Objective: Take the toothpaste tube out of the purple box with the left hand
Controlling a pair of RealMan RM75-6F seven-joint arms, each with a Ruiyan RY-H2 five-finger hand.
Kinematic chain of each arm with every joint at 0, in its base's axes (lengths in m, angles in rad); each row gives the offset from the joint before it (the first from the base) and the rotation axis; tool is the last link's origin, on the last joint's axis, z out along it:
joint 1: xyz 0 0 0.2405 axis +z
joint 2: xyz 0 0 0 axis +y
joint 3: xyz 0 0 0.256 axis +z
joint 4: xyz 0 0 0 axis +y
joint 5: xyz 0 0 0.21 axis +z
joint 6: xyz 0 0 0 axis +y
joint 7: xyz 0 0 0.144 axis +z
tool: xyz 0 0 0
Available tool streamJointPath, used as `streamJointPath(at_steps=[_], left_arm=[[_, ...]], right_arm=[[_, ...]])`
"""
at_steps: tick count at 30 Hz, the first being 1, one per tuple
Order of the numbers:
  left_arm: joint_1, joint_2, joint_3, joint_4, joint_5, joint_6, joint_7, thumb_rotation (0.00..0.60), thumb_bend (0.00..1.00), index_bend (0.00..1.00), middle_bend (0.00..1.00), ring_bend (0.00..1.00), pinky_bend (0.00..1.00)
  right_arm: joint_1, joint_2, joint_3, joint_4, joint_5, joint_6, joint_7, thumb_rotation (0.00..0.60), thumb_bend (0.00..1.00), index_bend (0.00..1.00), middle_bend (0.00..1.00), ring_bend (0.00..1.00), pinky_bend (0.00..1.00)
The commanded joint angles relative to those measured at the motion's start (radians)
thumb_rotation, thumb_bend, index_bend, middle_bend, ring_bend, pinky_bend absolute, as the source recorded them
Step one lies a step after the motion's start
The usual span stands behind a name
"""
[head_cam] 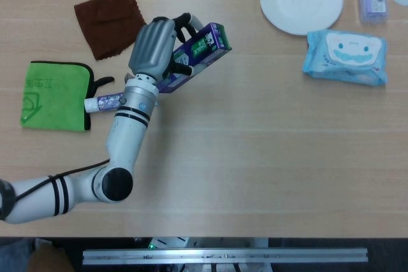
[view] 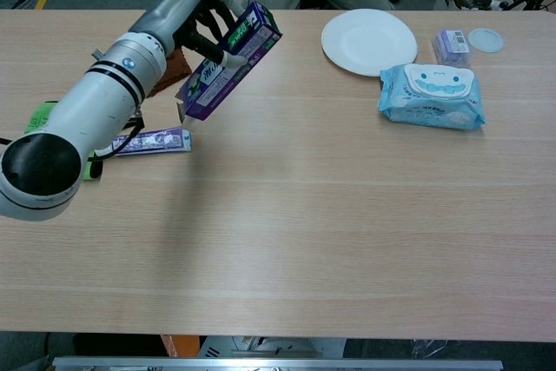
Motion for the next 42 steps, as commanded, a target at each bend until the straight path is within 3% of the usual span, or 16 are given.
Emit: streamJointPath(at_steps=[1, 12, 20, 25, 29, 35, 42], left_arm=[[-0.006, 0.019, 0.009, -0.019, -0.008, -0.007, 0.022, 0.600, 0.15, 0.50, 0.58, 0.45, 0.26], [-0.039, 0.054, 0.174, -0.052, -0.013, 0.017, 0.291, 0.600, 0.15, 0.51, 0.57, 0.45, 0.26], [-0.047, -0.008, 0.262, -0.059, -0.007, 0.111, 0.463, 0.600, 0.15, 0.51, 0.57, 0.45, 0.26], [-0.050, -0.044, 0.278, -0.061, -0.054, 0.134, 0.539, 0.600, 0.15, 0.50, 0.57, 0.45, 0.26], [-0.054, -0.062, 0.286, -0.059, -0.099, 0.142, 0.595, 0.600, 0.15, 0.41, 0.54, 0.43, 0.26], [-0.053, -0.045, 0.269, -0.082, -0.172, 0.137, 0.622, 0.600, 0.15, 0.15, 0.28, 0.25, 0.26], [-0.016, 0.055, 0.229, -0.146, -0.128, 0.157, 0.526, 0.600, 0.15, 0.04, 0.17, 0.15, 0.26]], right_arm=[[0.000, 0.000, 0.000, 0.000, 0.000, -0.001, -0.001, 0.600, 0.18, 0.38, 0.39, 0.41, 0.43], [0.004, -0.009, -0.002, 0.007, -0.001, -0.010, -0.001, 0.600, 0.18, 0.38, 0.39, 0.41, 0.43], [0.004, -0.018, -0.005, 0.018, -0.002, -0.014, 0.007, 0.600, 0.18, 0.38, 0.39, 0.41, 0.43], [0.003, -0.020, -0.006, 0.027, -0.003, -0.013, 0.017, 0.600, 0.18, 0.38, 0.39, 0.41, 0.43], [0.000, -0.019, -0.006, 0.032, -0.003, -0.010, 0.024, 0.600, 0.18, 0.38, 0.39, 0.41, 0.43], [-0.005, -0.017, -0.006, 0.039, 0.002, -0.005, 0.032, 0.600, 0.18, 0.38, 0.39, 0.41, 0.43], [-0.002, -0.022, -0.006, 0.046, 0.005, -0.016, 0.031, 0.600, 0.18, 0.38, 0.39, 0.41, 0.43]])
